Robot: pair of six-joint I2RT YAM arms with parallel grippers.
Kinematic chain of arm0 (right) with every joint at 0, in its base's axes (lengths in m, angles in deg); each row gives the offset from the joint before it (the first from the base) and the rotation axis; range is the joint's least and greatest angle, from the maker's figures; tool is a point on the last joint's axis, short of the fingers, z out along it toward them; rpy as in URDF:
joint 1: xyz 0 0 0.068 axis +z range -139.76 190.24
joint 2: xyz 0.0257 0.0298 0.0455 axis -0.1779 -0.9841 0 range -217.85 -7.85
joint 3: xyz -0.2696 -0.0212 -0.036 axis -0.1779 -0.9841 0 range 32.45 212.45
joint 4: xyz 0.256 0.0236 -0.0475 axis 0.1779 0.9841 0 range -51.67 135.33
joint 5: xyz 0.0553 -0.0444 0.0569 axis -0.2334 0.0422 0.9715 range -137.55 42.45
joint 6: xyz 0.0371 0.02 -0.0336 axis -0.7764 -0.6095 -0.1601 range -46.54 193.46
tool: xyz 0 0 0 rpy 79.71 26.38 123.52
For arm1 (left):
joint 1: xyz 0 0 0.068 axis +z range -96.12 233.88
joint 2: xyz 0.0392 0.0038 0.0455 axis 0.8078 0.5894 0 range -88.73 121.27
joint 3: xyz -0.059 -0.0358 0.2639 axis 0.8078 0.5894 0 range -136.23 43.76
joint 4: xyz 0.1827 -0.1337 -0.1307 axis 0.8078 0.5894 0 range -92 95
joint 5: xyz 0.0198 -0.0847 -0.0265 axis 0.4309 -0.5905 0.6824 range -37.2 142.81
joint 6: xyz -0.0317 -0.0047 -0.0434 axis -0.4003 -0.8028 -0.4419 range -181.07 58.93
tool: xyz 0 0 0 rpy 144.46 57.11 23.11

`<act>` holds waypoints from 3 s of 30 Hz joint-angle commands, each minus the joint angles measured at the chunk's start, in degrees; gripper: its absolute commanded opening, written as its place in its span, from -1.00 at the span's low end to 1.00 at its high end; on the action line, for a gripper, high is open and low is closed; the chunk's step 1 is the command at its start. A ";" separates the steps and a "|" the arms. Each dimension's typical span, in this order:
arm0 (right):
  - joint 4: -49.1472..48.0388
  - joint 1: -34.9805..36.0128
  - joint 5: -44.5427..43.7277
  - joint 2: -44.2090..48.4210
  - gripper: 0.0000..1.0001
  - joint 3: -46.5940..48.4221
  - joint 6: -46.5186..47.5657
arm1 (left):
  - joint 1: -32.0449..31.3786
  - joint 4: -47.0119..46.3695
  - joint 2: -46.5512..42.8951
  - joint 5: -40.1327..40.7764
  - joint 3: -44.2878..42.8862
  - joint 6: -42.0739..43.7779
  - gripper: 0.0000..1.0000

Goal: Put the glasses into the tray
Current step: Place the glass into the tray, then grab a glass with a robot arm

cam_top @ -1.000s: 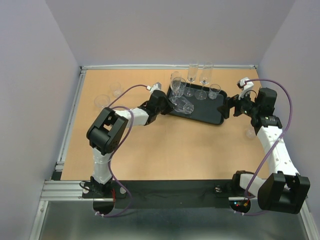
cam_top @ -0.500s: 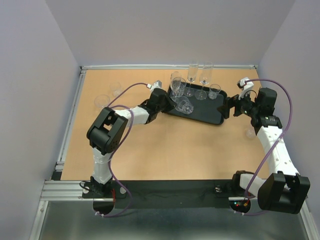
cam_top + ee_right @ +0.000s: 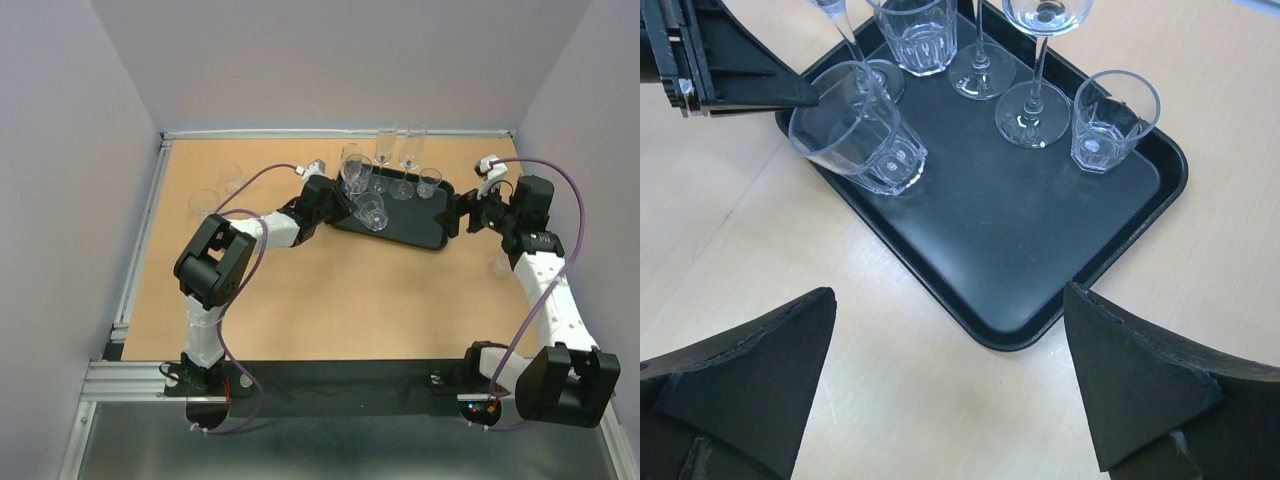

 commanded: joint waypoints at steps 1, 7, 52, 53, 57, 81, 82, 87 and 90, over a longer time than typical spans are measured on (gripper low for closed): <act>-2.70 -0.43 -0.18 1.50 1.00 0.63 -0.44 | -0.51 -0.75 -0.21 0.73 -3.27 1.06 -0.22; -2.70 -0.43 -0.18 1.42 1.00 0.63 -0.44 | -0.60 -0.75 -0.39 0.12 -3.54 1.76 -0.10; -2.78 -0.43 -1.06 1.68 1.00 0.28 0.44 | -0.51 -4.00 -32.28 -3.40 16.85 14.76 0.96; -2.70 -0.43 -1.06 1.68 1.00 0.28 0.61 | -0.51 -3.56 -33.33 -2.53 17.64 15.81 0.97; -2.70 -0.43 -1.32 1.50 1.00 0.28 0.88 | 0.45 -0.31 -40.01 -0.42 19.31 19.24 0.97; 4.23 -4.12 -5.71 0.89 1.00 -0.25 6.23 | 12.14 26.15 -63.57 10.75 19.66 44.73 0.97; 5.20 -4.12 -6.15 0.89 1.00 0.10 6.68 | 12.06 26.06 -64.19 11.18 20.19 44.74 0.97; 11.53 -4.12 -9.67 0.71 1.00 1.86 8.96 | 12.06 25.97 -66.30 11.10 22.39 44.83 0.97; 14.60 -4.12 -13.00 -0.16 1.00 3.08 10.28 | 12.06 25.80 -67.35 10.84 22.30 45.09 0.97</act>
